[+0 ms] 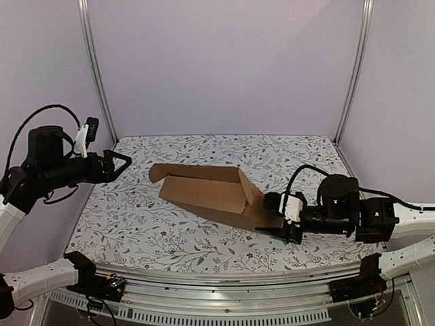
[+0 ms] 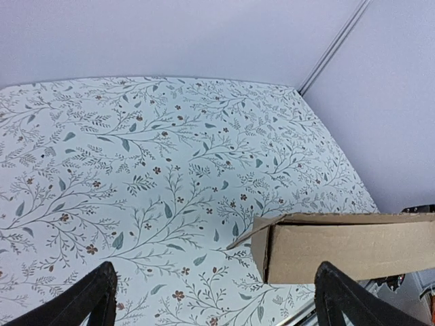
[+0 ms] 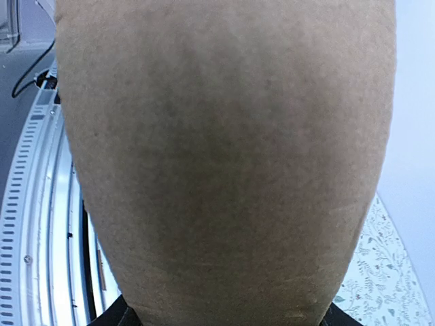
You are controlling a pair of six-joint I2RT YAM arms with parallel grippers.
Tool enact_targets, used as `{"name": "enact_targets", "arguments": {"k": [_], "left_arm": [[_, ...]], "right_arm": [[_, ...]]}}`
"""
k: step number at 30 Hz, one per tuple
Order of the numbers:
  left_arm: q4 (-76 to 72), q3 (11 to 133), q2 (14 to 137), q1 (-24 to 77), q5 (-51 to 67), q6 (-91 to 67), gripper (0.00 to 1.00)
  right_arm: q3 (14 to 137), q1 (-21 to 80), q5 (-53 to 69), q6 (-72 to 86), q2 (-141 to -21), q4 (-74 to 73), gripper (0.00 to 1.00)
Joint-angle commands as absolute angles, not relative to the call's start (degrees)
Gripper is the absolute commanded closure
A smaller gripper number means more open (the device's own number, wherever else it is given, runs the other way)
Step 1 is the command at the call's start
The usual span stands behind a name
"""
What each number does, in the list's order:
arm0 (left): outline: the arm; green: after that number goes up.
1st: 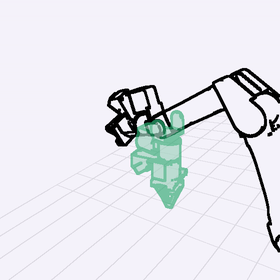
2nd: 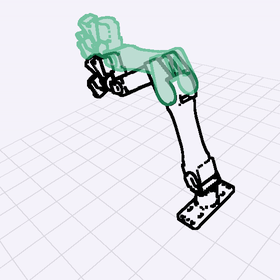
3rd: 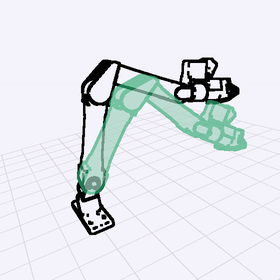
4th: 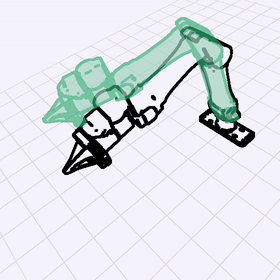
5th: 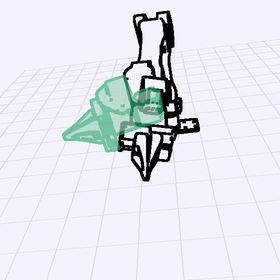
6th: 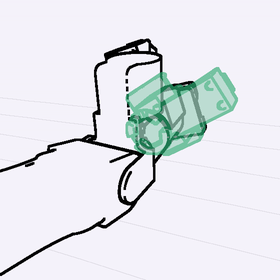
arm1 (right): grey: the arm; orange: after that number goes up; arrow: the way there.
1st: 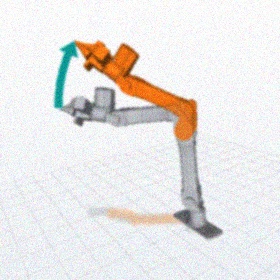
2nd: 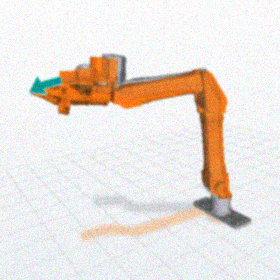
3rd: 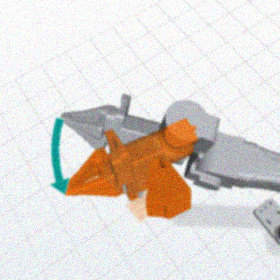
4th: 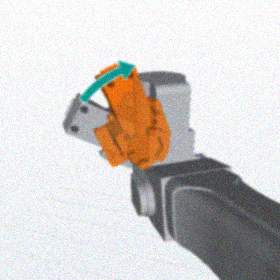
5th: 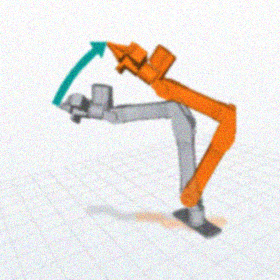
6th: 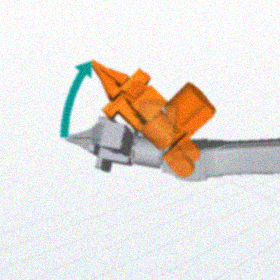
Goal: Fold the paper box
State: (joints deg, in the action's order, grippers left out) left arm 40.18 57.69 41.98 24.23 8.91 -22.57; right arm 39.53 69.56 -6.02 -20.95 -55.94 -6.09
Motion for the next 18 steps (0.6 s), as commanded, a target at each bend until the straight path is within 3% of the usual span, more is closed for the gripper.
{"name": "enact_targets", "arguments": {"k": [1,14,18], "left_arm": [[40.26,53.73,43.24,23.71,17.57,-20.06,0.0],[40.46,51.46,47.21,23.65,35.38,-16.95,0.01],[39.9,51.67,47.33,23.7,37.5,-17.47,0.08]], "right_arm": [[37.48,63.98,13.84,-8.94,-54.47,-0.99,0.8],[30.68,55.6,25.75,2.34,-48.57,5.89,0.8],[29.62,55.23,24.92,3.48,-46.5,5.71,0.8]]}}
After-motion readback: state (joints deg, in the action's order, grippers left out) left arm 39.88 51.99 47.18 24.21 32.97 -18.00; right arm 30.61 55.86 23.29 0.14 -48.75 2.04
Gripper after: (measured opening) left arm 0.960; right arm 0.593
